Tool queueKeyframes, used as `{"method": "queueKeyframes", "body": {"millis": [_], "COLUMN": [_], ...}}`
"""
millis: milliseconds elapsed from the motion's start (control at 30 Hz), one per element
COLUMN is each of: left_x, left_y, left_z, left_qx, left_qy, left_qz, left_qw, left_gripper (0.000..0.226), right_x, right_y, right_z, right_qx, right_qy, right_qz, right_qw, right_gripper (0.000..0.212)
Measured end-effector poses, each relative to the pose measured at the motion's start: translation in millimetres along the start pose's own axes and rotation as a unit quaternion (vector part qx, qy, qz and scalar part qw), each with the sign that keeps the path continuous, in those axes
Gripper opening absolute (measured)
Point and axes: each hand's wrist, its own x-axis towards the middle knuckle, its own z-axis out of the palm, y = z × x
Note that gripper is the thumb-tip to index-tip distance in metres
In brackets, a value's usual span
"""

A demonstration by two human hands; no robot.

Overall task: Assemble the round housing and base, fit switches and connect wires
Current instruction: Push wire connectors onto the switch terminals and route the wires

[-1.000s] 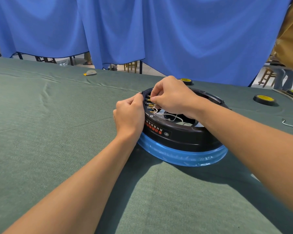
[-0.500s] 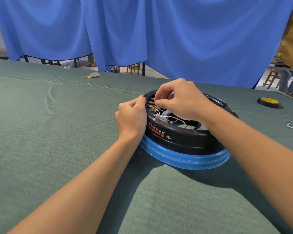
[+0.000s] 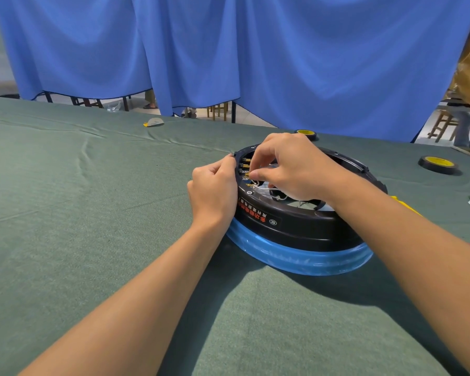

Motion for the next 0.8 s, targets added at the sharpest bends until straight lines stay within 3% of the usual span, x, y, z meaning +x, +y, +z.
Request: {"method": "queueKeyframes", "body": {"millis": [800], "left_x": [0.2], "left_y": [-2.0], "left_z": [0.2], "left_qx": [0.005], "left_qy": [-0.002], "left_qz": [-0.003], "left_qw": [1.000], "left_gripper": [0.049], "right_x": [-0.5], "right_y": [2.8], "right_z": [0.1], "right_qx": [0.022], "right_qy": [-0.009], "right_qz": [0.002], "right_qw": [1.000], "right_gripper": [0.009]}}
